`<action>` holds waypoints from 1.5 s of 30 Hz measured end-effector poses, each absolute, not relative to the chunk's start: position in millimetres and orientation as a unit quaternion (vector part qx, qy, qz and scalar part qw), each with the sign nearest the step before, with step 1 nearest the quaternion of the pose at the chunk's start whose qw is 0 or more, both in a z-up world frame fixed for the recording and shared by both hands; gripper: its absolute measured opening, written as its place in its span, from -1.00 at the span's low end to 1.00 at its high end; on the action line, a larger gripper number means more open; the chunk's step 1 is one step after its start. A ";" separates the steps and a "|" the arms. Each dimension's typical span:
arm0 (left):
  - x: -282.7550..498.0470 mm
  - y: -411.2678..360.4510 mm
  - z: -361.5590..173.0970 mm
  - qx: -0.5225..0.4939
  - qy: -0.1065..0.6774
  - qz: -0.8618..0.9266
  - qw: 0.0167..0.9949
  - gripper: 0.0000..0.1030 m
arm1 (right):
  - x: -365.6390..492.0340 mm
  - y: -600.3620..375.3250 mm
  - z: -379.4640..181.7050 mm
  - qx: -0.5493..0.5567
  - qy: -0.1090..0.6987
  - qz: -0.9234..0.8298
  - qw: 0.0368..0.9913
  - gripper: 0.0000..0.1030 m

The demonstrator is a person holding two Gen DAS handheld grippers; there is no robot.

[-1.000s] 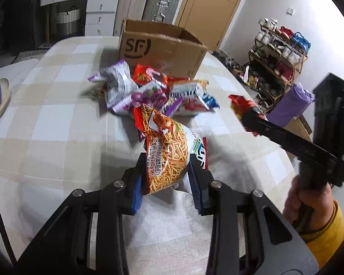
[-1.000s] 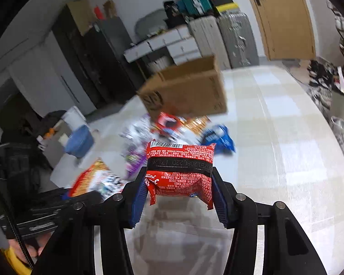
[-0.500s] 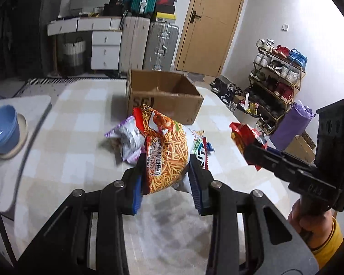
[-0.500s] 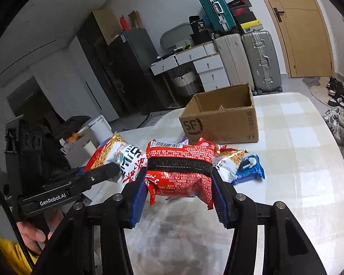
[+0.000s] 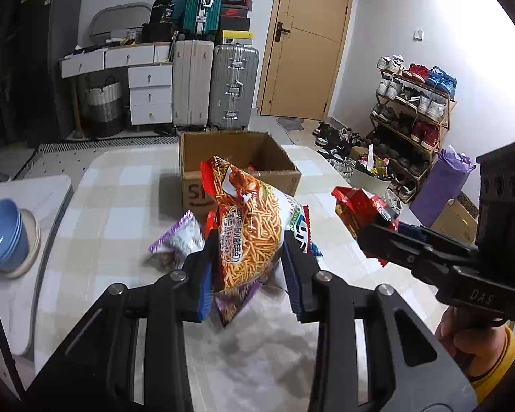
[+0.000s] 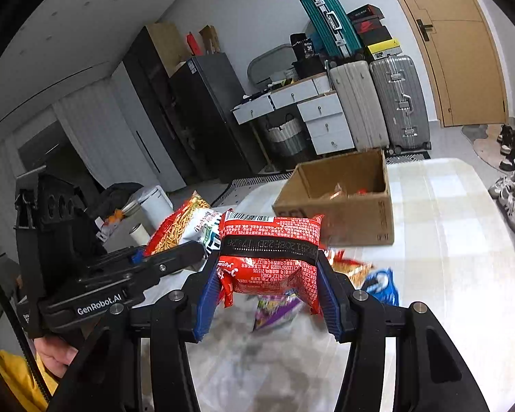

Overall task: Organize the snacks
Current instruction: 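Lift both held bags and carry them over the cardboard box, then open both tools to drop the two bags into the box, then withdraw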

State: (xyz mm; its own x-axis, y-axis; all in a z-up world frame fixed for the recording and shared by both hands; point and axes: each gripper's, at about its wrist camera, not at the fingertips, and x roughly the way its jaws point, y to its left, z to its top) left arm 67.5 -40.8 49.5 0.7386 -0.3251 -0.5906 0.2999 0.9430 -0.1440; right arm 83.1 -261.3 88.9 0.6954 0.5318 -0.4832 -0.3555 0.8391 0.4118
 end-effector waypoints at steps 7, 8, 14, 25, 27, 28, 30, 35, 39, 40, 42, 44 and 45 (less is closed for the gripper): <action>112.5 -46.3 56.4 -0.021 0.316 -0.158 0.935 -0.39 | 119.3 -253.1 102.6 0.103 0.300 0.246 0.916 0.01; 120.6 -48.3 57.9 -0.021 0.316 -0.158 0.935 -0.39 | 126.1 -250.7 104.7 0.093 0.299 0.248 0.917 0.01; 168.2 -51.6 65.6 -0.036 0.323 -0.164 0.931 -0.39 | 164.6 -247.2 113.1 0.080 0.299 0.248 0.918 0.01; 277.7 -46.5 81.8 -0.029 0.324 -0.135 0.936 -0.39 | 255.1 -256.3 116.4 0.111 0.325 0.236 0.909 0.01; 299.5 -46.9 84.1 -0.027 0.327 -0.132 0.936 -0.39 | 270.8 -255.9 116.4 0.109 0.330 0.234 0.908 0.01; 311.7 -47.6 85.3 -0.024 0.328 -0.131 0.935 -0.39 | 278.5 -255.9 116.2 0.109 0.332 0.233 0.907 0.01; 335.3 -47.2 85.0 -0.029 0.332 -0.131 0.934 -0.39 | 290.2 -254.4 115.2 0.112 0.337 0.233 0.905 0.01; 397.0 -49.5 81.8 -0.027 0.337 -0.114 0.934 -0.39 | 323.2 -254.6 104.8 0.115 0.356 0.228 0.899 0.01; 439.9 -47.4 70.2 -0.043 0.352 -0.105 0.929 -0.39 | 342.3 -258.0 86.4 0.128 0.380 0.223 0.889 0.01; 448.5 -47.6 66.7 -0.042 0.354 -0.102 0.929 -0.39 | 347.0 -258.7 81.5 0.129 0.385 0.223 0.886 0.01; 463.1 -49.6 60.4 -0.035 0.356 -0.098 0.929 -0.39 | 354.5 -259.1 75.2 0.124 0.392 0.218 0.885 0.01; 478.4 -54.2 53.7 -0.028 0.360 -0.098 0.927 -0.39 | 358.1 -259.3 69.3 0.124 0.397 0.217 0.883 0.01; 485.8 -56.2 50.3 -0.026 0.362 -0.098 0.927 -0.39 | 359.9 -259.7 66.9 0.123 0.399 0.216 0.883 0.01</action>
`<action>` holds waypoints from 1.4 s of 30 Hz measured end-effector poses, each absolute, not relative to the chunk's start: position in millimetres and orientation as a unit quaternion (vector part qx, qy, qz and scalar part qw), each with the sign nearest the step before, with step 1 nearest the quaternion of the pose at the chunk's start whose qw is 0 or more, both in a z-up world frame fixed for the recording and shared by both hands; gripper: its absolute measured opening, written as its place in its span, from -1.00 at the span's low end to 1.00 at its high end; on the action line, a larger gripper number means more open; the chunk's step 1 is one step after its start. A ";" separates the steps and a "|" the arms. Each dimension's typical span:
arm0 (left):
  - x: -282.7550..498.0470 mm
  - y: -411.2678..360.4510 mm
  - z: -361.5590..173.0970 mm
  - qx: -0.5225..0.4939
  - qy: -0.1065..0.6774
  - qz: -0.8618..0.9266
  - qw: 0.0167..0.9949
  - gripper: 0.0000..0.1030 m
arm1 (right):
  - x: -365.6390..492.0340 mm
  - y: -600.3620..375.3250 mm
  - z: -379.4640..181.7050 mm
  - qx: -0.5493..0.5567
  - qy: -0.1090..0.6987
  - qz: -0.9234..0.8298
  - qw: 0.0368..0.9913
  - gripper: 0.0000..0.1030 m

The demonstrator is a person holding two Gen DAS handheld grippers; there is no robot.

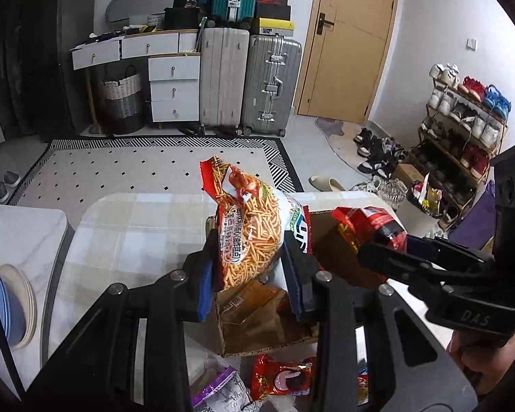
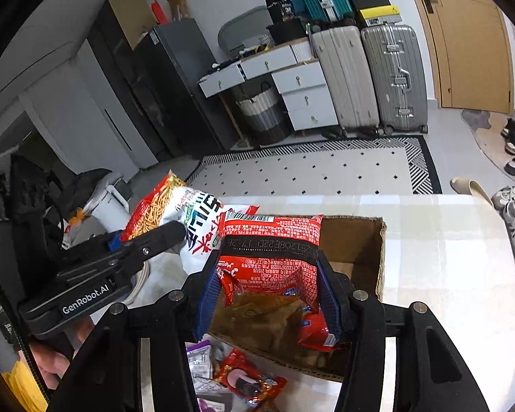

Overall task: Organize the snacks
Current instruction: 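Open both tools to drop the two bags into the box, then withdraw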

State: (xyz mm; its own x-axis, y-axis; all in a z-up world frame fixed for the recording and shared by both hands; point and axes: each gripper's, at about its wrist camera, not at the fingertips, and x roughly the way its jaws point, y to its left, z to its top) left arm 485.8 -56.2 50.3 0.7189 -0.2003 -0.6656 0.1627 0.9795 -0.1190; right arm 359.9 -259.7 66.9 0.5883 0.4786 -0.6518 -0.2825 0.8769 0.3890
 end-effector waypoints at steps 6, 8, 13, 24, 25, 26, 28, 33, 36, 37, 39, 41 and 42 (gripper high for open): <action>503.6 -71.6 28.5 -0.013 0.370 -0.101 0.923 -0.39 | 363.1 -260.9 57.0 0.124 0.404 0.214 0.881 0.01; 507.7 -76.7 22.0 -0.010 0.372 -0.101 0.923 -0.39 | 364.8 -260.2 54.5 0.122 0.407 0.214 0.880 0.01; 495.6 -83.3 6.0 0.000 0.380 -0.101 0.920 -0.39 | 365.3 -258.6 44.5 0.111 0.416 0.208 0.878 0.01; 509.1 -93.1 -24.6 0.009 0.414 -0.101 0.905 -0.39 | 370.1 -254.6 21.0 0.093 0.443 0.194 0.870 0.01; 508.3 -94.1 -27.0 0.009 0.415 -0.100 0.904 -0.39 | 369.9 -254.4 20.5 0.092 0.442 0.193 0.871 0.01; 506.8 -95.6 -29.5 0.008 0.417 -0.098 0.903 -0.39 | 369.6 -254.3 19.4 0.091 0.443 0.193 0.871 0.02; 508.5 -98.1 -34.2 0.007 0.422 -0.098 0.901 -0.39 | 370.0 -254.5 17.1 0.090 0.445 0.189 0.871 0.05; 501.1 -105.3 -33.6 0.015 0.417 -0.099 0.903 -0.39 | 368.6 -254.3 17.5 0.091 0.446 0.185 0.871 0.07; 497.5 -102.0 -29.0 0.015 0.413 -0.100 0.905 -0.39 | 367.4 -254.9 19.4 0.094 0.444 0.187 0.871 0.17; 495.5 -100.1 -26.5 0.015 0.410 -0.101 0.906 -0.39 | 366.7 -254.8 20.9 0.092 0.441 0.186 0.873 0.20; 491.5 -96.1 -22.7 0.014 0.407 -0.099 0.908 -0.39 | 364.0 -254.7 25.0 0.089 0.435 0.186 0.877 0.25; 487.4 -92.3 -19.1 0.012 0.406 -0.100 0.908 -0.38 | 361.6 -255.3 31.2 0.088 0.427 0.185 0.881 0.25; 485.4 -92.1 -18.0 0.012 0.405 -0.099 0.909 -0.38 | 360.5 -254.8 33.6 0.088 0.424 0.187 0.882 0.25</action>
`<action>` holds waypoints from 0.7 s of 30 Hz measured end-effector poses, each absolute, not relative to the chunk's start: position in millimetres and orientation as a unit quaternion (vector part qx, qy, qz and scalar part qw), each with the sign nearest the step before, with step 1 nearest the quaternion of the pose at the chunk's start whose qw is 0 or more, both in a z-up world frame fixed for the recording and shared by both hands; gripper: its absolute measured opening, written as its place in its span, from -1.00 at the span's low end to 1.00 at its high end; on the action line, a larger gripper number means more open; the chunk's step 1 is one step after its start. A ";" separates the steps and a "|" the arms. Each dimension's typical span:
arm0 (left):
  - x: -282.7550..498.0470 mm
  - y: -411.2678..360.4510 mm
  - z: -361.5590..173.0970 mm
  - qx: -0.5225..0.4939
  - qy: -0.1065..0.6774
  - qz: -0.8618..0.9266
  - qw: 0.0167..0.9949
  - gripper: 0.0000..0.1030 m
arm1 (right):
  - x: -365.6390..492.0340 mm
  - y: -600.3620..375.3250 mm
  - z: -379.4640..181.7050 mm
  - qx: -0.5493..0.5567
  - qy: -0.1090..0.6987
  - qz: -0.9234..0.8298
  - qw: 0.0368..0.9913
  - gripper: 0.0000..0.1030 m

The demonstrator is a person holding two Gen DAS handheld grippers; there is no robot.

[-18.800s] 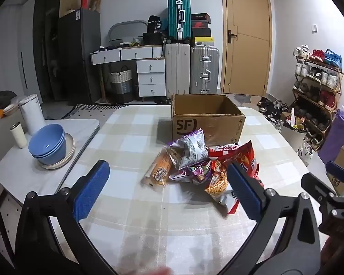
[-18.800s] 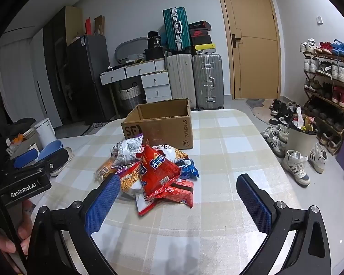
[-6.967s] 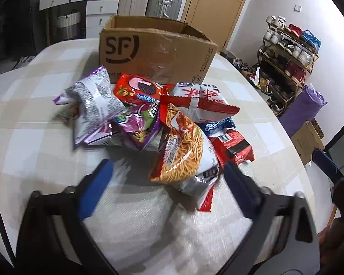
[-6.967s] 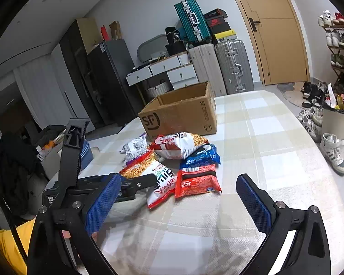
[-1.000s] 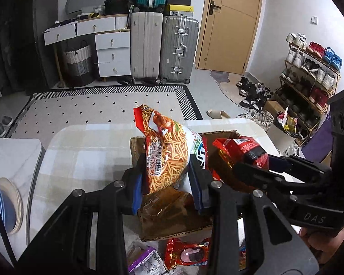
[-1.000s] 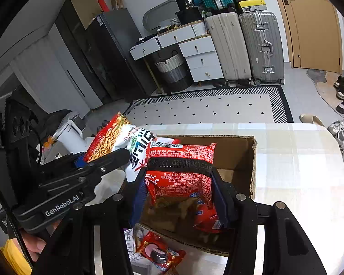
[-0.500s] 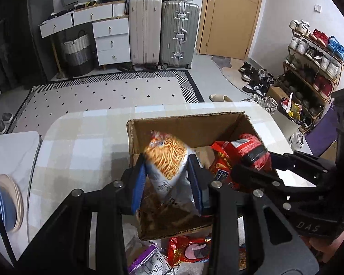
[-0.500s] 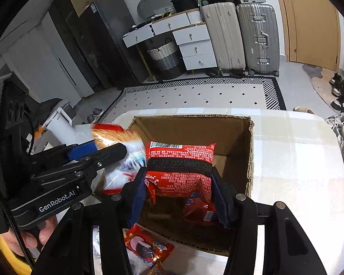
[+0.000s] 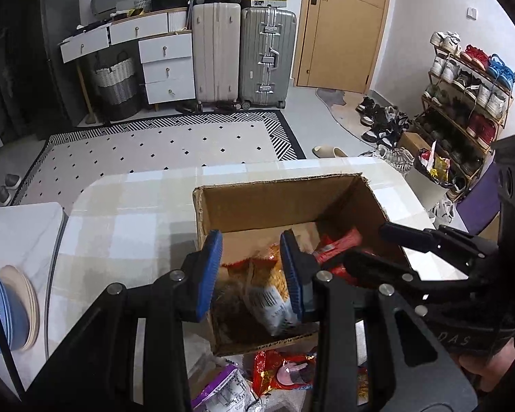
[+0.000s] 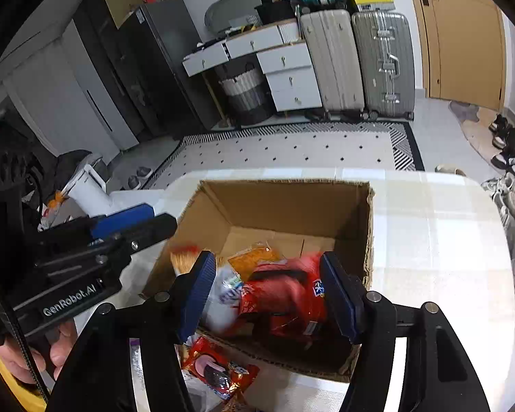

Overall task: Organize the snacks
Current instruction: 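Open both tools to drop the two bags into the box, then withdraw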

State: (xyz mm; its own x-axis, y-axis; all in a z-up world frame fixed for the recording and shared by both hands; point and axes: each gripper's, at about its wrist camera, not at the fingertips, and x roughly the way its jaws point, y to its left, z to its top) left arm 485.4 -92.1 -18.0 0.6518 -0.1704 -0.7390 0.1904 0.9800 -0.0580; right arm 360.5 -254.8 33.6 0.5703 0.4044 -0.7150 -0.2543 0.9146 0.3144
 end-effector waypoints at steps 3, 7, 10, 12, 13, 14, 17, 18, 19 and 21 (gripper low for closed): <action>477.6 -88.6 -11.8 0.013 0.403 -0.097 0.910 -0.38 | 353.5 -253.7 42.9 0.090 0.414 0.194 0.885 0.25; 460.6 -87.0 -1.1 0.017 0.396 -0.098 0.913 -0.38 | 341.2 -250.9 56.6 0.087 0.403 0.201 0.889 0.25; 445.6 -86.8 8.7 0.019 0.391 -0.101 0.915 -0.38 | 329.4 -247.2 69.1 0.080 0.393 0.204 0.893 0.25; 435.4 -86.4 16.7 0.020 0.386 -0.101 0.917 -0.37 | 319.4 -246.7 79.6 0.078 0.384 0.205 0.897 0.25; 428.9 -86.0 21.6 0.019 0.383 -0.101 0.918 -0.37 | 317.6 -247.8 83.5 0.077 0.381 0.206 0.898 0.25; 422.3 -85.3 26.4 0.017 0.380 -0.103 0.919 -0.37 | 312.2 -247.9 89.5 0.077 0.377 0.208 0.899 0.25; 403.1 -84.4 42.1 0.014 0.371 -0.104 0.923 -0.20 | 295.7 -249.5 104.0 0.074 0.365 0.210 0.904 0.26; 394.8 -83.5 47.9 0.013 0.365 -0.104 0.925 -0.15 | 289.8 -249.5 109.6 0.074 0.361 0.211 0.905 0.27; 386.6 -82.1 55.2 0.013 0.359 -0.106 0.927 -0.14 | 284.5 -250.3 114.7 0.074 0.357 0.212 0.907 0.28; 369.3 -80.7 67.8 0.013 0.349 -0.108 0.931 -0.08 | 270.8 -252.5 125.6 0.075 0.346 0.214 0.911 0.42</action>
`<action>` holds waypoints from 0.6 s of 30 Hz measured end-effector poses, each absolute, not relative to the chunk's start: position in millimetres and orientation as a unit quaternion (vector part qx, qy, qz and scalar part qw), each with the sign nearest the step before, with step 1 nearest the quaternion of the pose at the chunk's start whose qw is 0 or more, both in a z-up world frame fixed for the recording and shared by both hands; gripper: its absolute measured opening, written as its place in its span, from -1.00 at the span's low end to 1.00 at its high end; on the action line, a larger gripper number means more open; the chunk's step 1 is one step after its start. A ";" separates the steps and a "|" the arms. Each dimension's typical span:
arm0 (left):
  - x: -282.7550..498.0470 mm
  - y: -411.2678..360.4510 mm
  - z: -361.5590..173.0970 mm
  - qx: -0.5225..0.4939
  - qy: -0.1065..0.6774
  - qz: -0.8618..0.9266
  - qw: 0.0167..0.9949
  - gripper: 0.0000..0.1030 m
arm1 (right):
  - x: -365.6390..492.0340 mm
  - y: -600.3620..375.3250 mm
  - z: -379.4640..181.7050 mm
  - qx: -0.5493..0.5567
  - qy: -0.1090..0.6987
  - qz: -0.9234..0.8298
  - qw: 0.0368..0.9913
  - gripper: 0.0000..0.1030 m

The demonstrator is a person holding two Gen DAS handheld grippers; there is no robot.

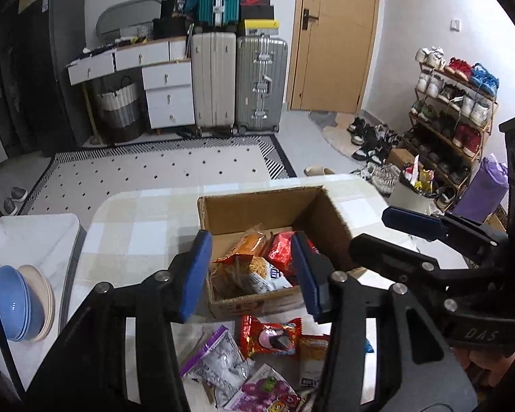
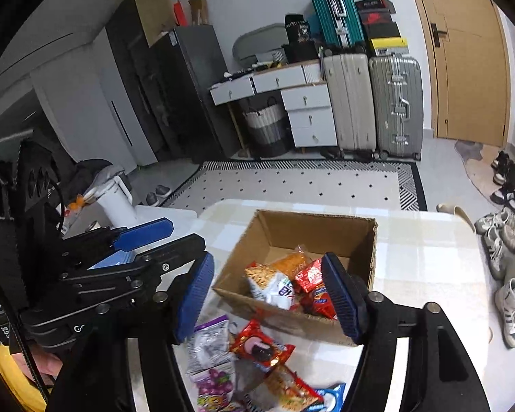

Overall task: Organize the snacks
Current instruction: 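Open both tools to drop the two bags into the box, then withdraw, then move both tools back toward the remaining snack pile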

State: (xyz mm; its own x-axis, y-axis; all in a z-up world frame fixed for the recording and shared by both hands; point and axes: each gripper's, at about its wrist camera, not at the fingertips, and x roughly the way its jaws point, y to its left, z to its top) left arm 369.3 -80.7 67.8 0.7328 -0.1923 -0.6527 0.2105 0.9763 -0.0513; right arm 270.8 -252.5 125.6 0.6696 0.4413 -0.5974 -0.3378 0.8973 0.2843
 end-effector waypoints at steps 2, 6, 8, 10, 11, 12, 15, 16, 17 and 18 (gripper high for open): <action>351.6 -78.7 79.9 0.011 0.340 -0.110 0.934 0.09 | 254.9 -252.3 137.0 0.076 0.333 0.217 0.915 0.46; 309.0 -72.5 102.6 0.006 0.314 -0.111 0.943 0.44 | 218.7 -254.5 153.9 0.074 0.306 0.219 0.924 0.64; 288.4 -68.4 113.0 0.003 0.303 -0.112 0.946 0.54 | 200.1 -256.3 160.3 0.074 0.292 0.218 0.928 0.70; 264.3 -64.1 121.4 0.000 0.294 -0.115 0.949 0.55 | 181.7 -258.0 165.4 0.075 0.280 0.218 0.932 0.72; 255.3 -61.9 126.1 -0.001 0.289 -0.114 0.950 0.55 | 169.4 -259.5 167.6 0.077 0.274 0.217 0.934 0.77; 243.3 -59.4 129.5 -0.003 0.284 -0.115 0.952 0.58 | 159.7 -260.9 169.0 0.079 0.269 0.216 0.935 0.85; 204.2 -51.1 137.8 -0.008 0.266 -0.114 0.957 0.72 | 130.3 -263.5 171.4 0.083 0.251 0.206 0.942 0.95; 189.4 -47.9 139.8 -0.009 0.259 -0.111 0.959 0.77 | 118.6 -264.9 171.9 0.084 0.245 0.207 0.944 0.96; 174.9 -44.3 141.5 -0.011 0.251 -0.110 0.962 0.93 | 111.2 -265.9 172.2 0.083 0.240 0.207 0.945 0.97; 162.8 -41.4 142.9 -0.013 0.244 -0.107 0.964 0.99 | 102.0 -266.4 172.6 0.082 0.234 0.205 0.947 0.98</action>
State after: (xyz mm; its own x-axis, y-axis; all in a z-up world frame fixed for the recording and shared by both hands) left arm 162.8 -41.4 142.9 0.8585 -0.2123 -0.4669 0.1992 0.9768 -0.0779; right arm 102.0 -266.4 172.6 0.8069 0.4264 -0.4088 -0.3496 0.9025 0.2515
